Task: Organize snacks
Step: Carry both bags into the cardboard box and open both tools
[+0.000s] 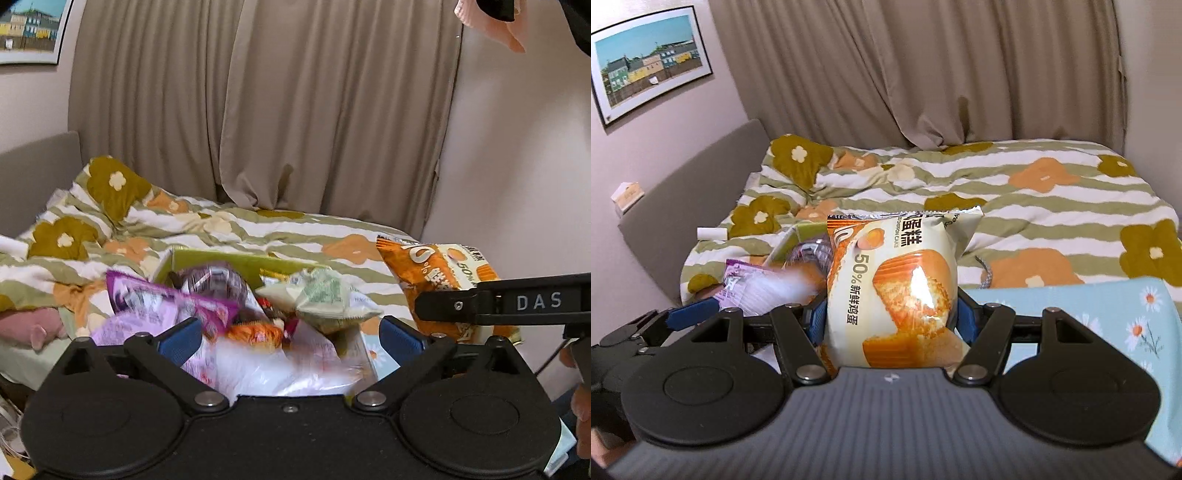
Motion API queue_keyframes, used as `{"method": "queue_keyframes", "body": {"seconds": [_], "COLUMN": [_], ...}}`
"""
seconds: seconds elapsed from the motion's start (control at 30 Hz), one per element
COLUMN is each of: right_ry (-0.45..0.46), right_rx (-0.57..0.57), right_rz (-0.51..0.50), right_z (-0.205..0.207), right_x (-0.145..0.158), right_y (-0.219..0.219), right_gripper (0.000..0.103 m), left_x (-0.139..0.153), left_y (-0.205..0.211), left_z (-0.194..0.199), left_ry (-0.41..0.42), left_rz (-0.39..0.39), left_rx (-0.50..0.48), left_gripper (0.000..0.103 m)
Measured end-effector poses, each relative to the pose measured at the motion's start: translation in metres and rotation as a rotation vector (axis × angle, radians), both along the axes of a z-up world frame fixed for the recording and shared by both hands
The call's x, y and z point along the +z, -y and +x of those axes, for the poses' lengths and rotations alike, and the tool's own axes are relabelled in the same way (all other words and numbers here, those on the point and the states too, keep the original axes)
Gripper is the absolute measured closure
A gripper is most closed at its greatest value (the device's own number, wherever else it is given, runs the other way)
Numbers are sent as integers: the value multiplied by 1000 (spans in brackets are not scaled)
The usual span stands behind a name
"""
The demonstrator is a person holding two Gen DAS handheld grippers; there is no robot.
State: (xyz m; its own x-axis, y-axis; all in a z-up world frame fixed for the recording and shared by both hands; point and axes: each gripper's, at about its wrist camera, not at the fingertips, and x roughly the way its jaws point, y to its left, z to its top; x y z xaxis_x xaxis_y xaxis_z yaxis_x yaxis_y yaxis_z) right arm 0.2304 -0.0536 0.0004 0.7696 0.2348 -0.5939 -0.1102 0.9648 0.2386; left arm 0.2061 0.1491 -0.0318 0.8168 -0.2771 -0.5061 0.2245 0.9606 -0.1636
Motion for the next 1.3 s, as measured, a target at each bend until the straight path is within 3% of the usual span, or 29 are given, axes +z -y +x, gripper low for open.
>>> {"method": "queue_keyframes", "body": {"seconds": [0.27,0.67,0.73,1.1,1.3], "right_ry": [-21,10,11,-5,14], "right_rx": [33,126,127,73,46], "right_rz": [-17,13,33,33,32], "right_z": [-10,27,32,26,10], "right_x": [-5,1,-2,-17,-11], "right_y": [-15,-44,-45,-47,-42], "right_gripper": [22,20,0,0,0], "left_x": [0,11,10,-7,1], "left_y": [-25,-55,-58,-61,-58], "left_z": [-18,-25,-23,-11,-19], "left_ry": [-41,-26,-32,-90,-66], "left_rz": [-31,-15,-17,-7,11], "left_rx": [71,162,163,98,84], "left_gripper": [0,0,0,0,0]}}
